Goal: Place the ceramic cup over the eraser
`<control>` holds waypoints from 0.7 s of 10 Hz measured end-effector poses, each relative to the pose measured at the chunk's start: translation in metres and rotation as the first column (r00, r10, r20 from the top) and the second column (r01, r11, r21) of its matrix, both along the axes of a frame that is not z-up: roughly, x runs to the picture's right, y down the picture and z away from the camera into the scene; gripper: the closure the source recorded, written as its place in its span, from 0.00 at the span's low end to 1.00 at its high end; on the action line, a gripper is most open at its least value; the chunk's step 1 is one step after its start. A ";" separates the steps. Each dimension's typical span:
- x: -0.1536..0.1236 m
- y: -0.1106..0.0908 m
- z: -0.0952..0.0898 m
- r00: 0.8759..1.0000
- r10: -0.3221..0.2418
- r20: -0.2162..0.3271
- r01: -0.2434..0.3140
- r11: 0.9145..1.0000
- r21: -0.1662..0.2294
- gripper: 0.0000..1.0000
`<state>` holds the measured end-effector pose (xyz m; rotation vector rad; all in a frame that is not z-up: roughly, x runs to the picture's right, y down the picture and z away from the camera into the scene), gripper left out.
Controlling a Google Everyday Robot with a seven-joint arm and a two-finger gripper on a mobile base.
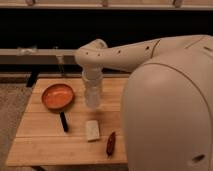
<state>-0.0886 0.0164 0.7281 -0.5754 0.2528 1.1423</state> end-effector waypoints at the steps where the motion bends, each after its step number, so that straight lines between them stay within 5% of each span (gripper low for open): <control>1: -0.026 0.005 -0.016 0.998 -0.038 0.055 0.038 0.999 0.000 1.00; 4: -0.086 0.019 -0.054 0.972 -0.129 0.198 0.131 0.991 0.003 1.00; 7: -0.131 0.035 -0.074 0.928 -0.217 0.303 0.224 0.974 0.009 1.00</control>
